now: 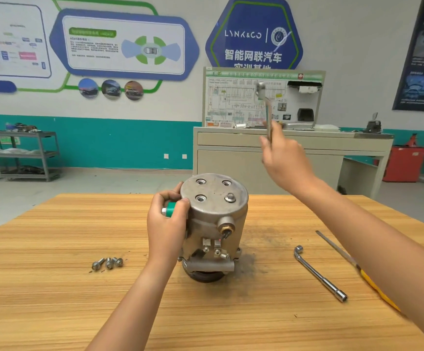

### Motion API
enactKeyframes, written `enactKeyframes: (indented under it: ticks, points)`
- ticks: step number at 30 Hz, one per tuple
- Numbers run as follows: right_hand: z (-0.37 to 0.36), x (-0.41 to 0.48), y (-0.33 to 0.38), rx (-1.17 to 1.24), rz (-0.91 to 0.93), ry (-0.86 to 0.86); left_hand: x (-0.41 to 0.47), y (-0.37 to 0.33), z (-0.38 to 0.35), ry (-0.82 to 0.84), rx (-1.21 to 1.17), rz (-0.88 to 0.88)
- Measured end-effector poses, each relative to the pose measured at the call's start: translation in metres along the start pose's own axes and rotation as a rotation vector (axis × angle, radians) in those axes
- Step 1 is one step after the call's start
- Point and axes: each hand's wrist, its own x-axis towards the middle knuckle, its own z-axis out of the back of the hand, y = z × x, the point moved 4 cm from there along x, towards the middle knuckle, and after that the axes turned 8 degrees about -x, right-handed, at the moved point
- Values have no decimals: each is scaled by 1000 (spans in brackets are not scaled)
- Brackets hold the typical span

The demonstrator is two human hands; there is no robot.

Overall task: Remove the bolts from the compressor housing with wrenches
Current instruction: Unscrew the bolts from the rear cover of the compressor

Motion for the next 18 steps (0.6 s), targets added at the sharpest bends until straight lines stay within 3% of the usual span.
enactKeyframes:
  ticks: [4, 7, 18]
  points:
    - [29, -67, 10, -340, 145, 214, -3, 1, -1, -25, -19, -7]
    - [38, -100, 15, -518, 151, 389, -5, -1, -2, -35, -24, -4]
    - [39, -97, 40, -691, 184, 478, -10, -7, -5, -63, 30, 3]
